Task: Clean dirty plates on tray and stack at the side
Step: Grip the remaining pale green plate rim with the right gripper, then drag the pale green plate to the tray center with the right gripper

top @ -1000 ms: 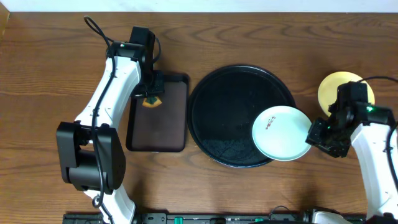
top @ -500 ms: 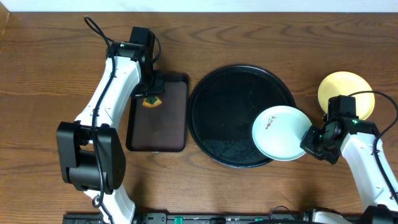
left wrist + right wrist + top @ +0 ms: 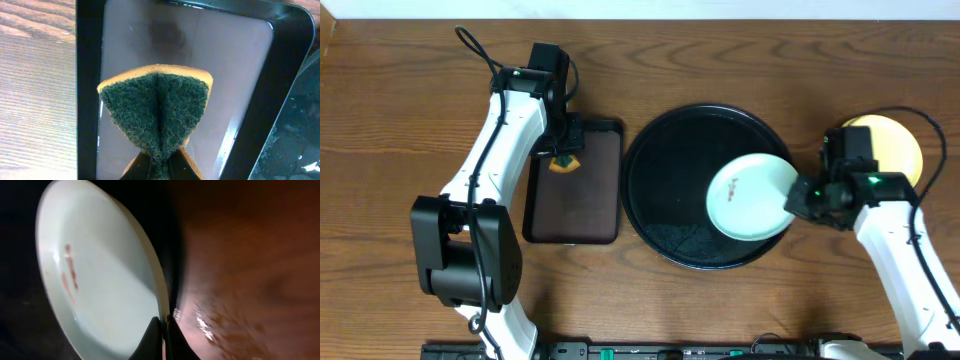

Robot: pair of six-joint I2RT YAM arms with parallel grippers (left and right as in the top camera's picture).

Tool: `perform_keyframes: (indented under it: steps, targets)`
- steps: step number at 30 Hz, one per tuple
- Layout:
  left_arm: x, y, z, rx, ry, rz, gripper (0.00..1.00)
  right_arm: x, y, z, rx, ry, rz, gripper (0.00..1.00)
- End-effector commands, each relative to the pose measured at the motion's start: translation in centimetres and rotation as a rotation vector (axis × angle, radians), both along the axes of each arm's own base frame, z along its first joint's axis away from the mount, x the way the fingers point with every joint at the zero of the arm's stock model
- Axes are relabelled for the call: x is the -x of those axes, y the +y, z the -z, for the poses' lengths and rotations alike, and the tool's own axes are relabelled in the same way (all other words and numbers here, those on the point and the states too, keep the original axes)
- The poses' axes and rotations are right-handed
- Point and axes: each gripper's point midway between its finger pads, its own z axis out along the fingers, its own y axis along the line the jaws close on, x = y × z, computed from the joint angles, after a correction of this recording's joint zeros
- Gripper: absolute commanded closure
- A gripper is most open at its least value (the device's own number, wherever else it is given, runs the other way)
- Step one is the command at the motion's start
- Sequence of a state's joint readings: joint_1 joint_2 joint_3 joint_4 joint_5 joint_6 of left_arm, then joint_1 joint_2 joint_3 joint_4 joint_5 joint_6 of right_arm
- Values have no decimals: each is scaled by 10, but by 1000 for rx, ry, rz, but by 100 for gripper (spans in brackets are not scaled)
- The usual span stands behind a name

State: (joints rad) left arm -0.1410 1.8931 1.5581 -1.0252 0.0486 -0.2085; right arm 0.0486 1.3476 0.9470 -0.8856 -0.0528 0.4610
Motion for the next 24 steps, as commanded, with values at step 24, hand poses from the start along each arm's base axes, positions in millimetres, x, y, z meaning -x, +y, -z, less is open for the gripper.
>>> perform_keyframes:
  steps: [24]
  targets:
    - [2,2,4,-14,15,9,92,-85,58,5,-14,-41,-346,60]
